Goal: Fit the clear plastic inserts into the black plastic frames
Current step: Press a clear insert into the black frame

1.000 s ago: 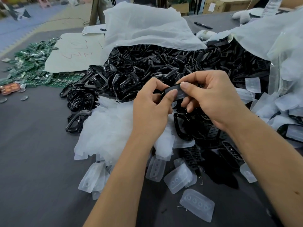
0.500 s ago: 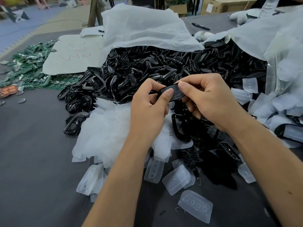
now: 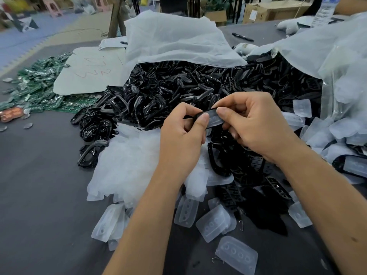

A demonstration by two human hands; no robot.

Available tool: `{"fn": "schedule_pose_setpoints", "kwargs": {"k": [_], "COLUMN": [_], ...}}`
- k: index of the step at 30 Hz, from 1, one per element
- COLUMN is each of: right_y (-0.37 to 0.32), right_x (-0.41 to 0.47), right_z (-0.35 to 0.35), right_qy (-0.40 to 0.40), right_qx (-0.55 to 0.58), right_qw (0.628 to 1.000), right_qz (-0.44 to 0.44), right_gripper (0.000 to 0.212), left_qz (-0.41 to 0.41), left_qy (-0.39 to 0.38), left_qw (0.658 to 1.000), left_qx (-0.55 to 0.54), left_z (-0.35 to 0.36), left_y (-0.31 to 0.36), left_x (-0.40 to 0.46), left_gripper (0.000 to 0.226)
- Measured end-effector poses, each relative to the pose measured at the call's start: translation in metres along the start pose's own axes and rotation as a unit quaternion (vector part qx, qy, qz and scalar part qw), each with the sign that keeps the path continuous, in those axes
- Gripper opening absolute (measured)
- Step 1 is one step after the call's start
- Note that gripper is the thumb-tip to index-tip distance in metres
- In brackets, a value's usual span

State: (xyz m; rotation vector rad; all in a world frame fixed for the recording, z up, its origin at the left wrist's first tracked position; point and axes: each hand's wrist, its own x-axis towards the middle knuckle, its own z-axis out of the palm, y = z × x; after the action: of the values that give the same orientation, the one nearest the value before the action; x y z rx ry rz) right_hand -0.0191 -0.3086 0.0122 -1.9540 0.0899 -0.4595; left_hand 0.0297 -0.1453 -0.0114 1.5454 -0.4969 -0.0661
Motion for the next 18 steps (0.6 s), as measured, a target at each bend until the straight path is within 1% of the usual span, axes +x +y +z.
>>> {"fn": "schedule_pose_setpoints", "kwargs": {"k": [4, 6, 9, 11, 13, 15, 18], "right_y": [0.002, 0.002, 0.002, 0.001, 0.000, -0.001, -0.003], "right_x": [-0.001, -0.002, -0.004, -0.005, -0.004, -0.002, 0.000], "right_z": [-0.001, -0.003, -0.008, -0.009, -0.010, -0.011, -0.016], "right_qy": [0.021, 0.024, -0.030, -0.063, -0.065, -0.063, -0.077], "right_qx": [-0.035, -0.028, -0.017, -0.006, 0.000, -0.022, -0.066], "right_qw": [0.998, 0.997, 0.995, 0.992, 0.991, 0.988, 0.982], "right_qz": [-0.041, -0.064, -0.092, -0.106, -0.121, -0.137, -0.156], "right_gripper": [0.006, 0.011, 0.026, 0.032, 0.029, 0.025, 0.023], "left_qz": [-0.015, -0.029, -0.068, -0.103, -0.140, -0.173, -0.209], "left_qy": [0.008, 0.020, 0.027, 0.006, -0.033, -0.059, -0.067], "left_qw": [1.000, 0.999, 0.992, 0.982, 0.967, 0.951, 0.937], "left_qx": [-0.008, -0.038, -0.106, -0.158, -0.211, -0.248, -0.270], "left_z": [-0.002, -0.003, -0.005, -0.008, -0.011, -0.014, -0.015], "left_y": [0.000, 0.002, 0.007, 0.012, 0.015, 0.018, 0.019], "left_x": [0.000, 0.000, 0.001, 0.001, 0.002, 0.003, 0.004], "left_gripper": [0.012, 0.013, 0.012, 0.015, 0.020, 0.024, 0.022]}}
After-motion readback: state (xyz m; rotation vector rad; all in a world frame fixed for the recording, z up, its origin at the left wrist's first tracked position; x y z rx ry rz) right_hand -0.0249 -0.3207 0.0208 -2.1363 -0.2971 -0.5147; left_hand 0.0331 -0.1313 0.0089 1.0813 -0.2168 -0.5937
